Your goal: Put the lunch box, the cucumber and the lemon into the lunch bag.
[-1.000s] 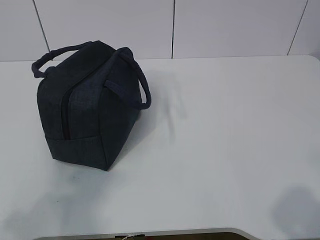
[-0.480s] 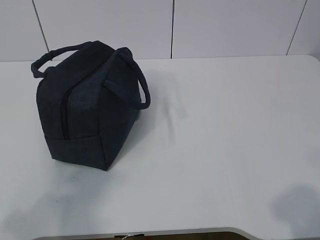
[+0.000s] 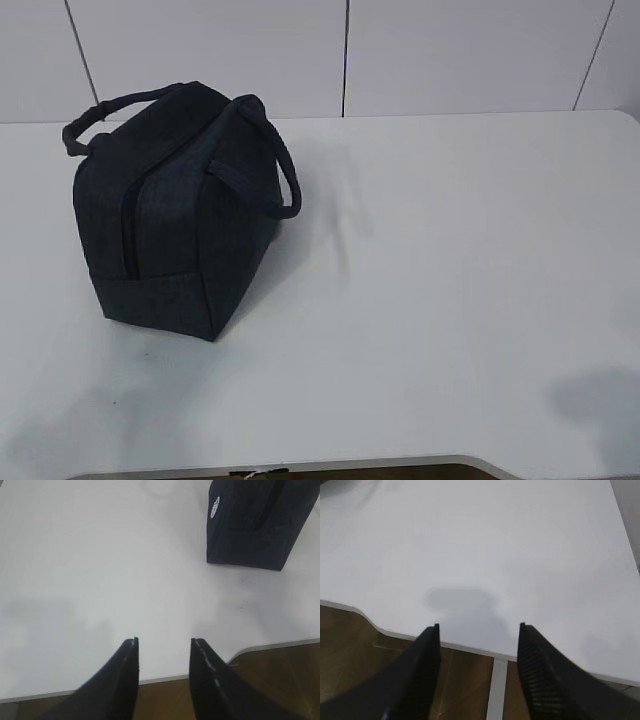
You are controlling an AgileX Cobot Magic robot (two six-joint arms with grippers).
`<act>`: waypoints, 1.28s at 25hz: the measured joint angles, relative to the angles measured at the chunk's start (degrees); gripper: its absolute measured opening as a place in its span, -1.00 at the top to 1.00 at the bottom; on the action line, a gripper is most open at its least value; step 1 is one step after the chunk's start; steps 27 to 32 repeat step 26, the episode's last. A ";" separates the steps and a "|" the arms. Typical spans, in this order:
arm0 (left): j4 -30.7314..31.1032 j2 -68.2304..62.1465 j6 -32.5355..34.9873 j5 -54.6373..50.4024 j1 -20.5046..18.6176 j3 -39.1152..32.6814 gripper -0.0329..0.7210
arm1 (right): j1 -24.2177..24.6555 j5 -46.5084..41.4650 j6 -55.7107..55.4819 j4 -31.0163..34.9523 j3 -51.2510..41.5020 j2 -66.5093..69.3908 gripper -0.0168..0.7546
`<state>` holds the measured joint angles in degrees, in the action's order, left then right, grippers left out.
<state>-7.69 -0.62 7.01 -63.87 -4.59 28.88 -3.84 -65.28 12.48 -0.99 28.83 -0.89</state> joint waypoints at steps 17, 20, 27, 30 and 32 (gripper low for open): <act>0.00 0.00 0.00 0.00 0.00 0.00 0.27 | 0.22 -0.09 0.00 0.00 0.00 0.00 -0.10; 0.00 0.00 0.00 0.00 0.00 0.00 0.27 | 0.22 -0.09 0.00 0.00 0.00 0.00 -0.10; 0.00 0.00 0.00 0.00 0.00 0.00 0.27 | 0.22 -0.09 0.00 0.00 0.00 0.00 -0.10; 0.00 0.00 0.00 0.00 0.00 0.00 0.27 | 0.22 -0.09 0.00 0.00 0.00 0.00 -0.10; 0.00 0.00 0.00 0.00 0.00 0.00 0.27 | 0.22 -0.09 0.00 0.00 0.00 0.00 -0.10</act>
